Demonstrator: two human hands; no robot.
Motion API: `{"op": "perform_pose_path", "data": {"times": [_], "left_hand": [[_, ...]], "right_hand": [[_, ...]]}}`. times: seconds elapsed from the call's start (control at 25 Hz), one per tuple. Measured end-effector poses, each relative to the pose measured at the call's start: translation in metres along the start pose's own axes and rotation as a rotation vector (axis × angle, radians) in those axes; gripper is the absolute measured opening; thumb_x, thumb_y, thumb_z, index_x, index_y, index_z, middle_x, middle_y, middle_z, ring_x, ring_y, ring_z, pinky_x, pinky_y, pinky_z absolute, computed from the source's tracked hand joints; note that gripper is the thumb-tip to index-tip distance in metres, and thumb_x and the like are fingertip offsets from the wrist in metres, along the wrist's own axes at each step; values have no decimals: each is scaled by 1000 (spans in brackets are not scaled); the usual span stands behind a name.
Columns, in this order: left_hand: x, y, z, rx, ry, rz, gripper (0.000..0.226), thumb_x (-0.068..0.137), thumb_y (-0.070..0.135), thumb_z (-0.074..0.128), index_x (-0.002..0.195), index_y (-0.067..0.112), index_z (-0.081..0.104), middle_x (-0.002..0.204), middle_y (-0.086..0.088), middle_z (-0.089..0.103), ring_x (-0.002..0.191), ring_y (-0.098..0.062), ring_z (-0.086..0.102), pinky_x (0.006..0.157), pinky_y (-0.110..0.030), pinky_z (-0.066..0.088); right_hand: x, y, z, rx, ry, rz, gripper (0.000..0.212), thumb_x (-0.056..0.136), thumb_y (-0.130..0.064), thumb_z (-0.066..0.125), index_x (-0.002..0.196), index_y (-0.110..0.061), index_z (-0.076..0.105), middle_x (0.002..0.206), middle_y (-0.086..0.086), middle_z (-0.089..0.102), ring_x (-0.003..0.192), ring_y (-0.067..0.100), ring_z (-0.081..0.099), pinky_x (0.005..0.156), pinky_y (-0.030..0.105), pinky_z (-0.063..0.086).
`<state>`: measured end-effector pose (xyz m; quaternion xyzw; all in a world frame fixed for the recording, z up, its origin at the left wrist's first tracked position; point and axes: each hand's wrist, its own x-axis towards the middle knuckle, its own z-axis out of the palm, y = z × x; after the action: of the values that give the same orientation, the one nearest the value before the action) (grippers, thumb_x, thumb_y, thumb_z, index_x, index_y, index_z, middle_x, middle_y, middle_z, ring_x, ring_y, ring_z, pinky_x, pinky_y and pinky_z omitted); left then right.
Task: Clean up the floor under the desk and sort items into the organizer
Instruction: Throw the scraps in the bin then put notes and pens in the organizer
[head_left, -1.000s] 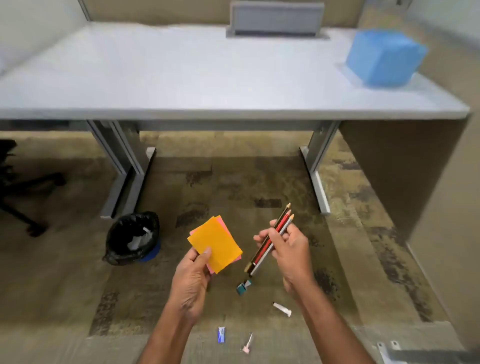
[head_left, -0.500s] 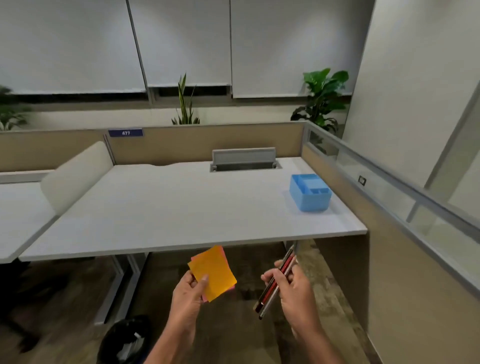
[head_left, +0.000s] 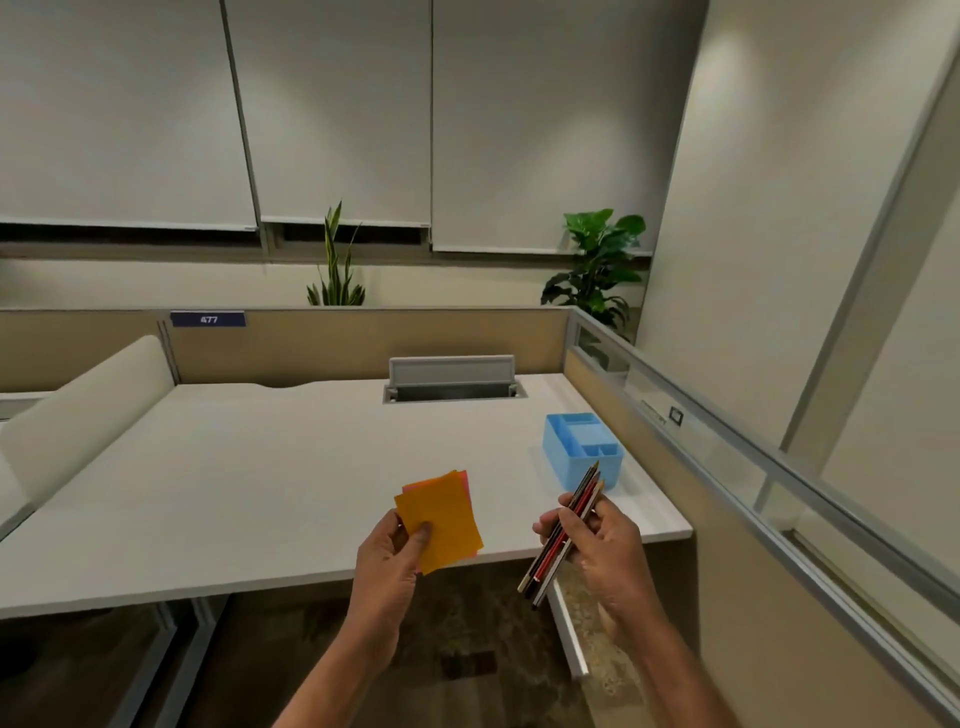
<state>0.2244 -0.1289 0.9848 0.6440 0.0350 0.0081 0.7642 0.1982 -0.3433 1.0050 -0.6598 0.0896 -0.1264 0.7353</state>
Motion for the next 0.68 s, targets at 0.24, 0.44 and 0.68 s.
{"op": "perform_pose_path", "data": {"times": [0.24, 0.44, 0.68], "left_hand": [[43, -1, 50, 84, 14, 29, 37, 99, 23, 54, 135, 20, 49, 124, 1, 60, 111, -25, 57, 102, -48, 45], [96, -17, 116, 124, 76, 59, 33, 100, 21, 52, 133, 21, 51, 115, -3, 63, 97, -21, 59, 87, -38, 45], [174, -56, 188, 175, 191, 28, 27, 100, 18, 53, 126, 26, 52, 115, -7, 64, 96, -29, 57, 84, -39, 45]], "right_hand": [[66, 4, -40, 30, 88, -49, 13, 97, -13, 57, 109, -11, 61, 91, 11, 76, 92, 24, 75, 96, 50, 54], [181, 12, -104, 51, 231, -115, 9, 98, -15, 56, 104, -17, 62, 90, 10, 76, 94, 21, 73, 91, 41, 56], [344, 37, -162, -50, 297, -192, 13, 101, -15, 50, 110, -12, 60, 97, 5, 74, 97, 18, 71, 89, 36, 57]]}}
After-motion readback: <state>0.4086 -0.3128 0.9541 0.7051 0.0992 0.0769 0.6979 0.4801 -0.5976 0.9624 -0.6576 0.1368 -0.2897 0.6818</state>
